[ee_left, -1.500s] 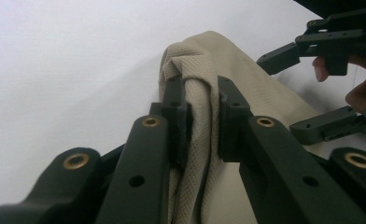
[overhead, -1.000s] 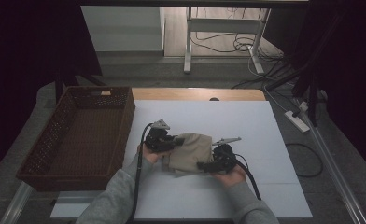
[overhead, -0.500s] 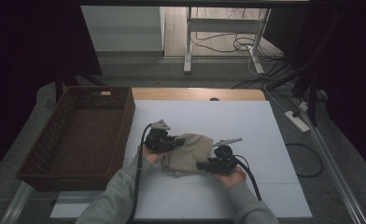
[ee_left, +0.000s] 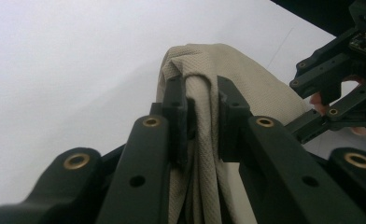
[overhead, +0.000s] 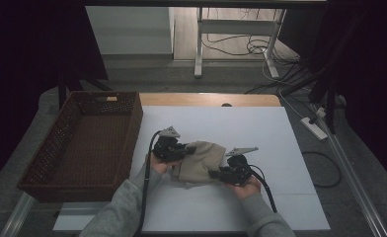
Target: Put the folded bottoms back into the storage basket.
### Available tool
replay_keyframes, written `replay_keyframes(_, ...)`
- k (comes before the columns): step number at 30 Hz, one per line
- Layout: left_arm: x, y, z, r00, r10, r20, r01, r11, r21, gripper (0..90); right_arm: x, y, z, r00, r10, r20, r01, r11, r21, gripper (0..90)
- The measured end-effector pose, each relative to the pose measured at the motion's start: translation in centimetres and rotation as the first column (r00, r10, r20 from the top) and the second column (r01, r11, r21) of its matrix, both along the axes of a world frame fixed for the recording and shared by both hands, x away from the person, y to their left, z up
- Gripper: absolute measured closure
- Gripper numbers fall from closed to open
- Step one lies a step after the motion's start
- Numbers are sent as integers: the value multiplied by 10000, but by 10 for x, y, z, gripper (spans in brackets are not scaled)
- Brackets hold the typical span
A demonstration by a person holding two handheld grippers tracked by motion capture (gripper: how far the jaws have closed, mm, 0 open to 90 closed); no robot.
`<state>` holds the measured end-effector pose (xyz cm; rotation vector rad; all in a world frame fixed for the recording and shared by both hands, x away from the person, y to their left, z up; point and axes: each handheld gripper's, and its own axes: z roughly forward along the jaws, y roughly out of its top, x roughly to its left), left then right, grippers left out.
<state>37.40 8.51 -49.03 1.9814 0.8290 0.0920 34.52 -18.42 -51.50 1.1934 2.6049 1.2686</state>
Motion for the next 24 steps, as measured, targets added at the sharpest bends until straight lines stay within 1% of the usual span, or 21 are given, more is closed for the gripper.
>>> replay_keyframes(2,-1,0,1,10000,-21,6,22,10000,-49,771,-1,0,1,10000,49,58,-50,10000,29,694)
replay_keyframes(5,-1,1,4,9999,-105,6,105,9996,-253,776,-2,0,3,9997,32,249,-37,9998,201,696)
replay_keyframes(9,-2,3,6,9999,-87,68,89,9995,-298,783,-4,0,6,9983,144,572,-168,9990,415,697)
replay_keyframes(16,-2,4,9,9998,-159,153,163,9994,-313,791,-5,-1,10,9964,261,808,-309,9978,591,697)
replay_keyframes(24,-4,6,14,9996,-145,257,156,9989,-440,795,-8,-2,14,9944,196,1035,-276,9967,765,697)
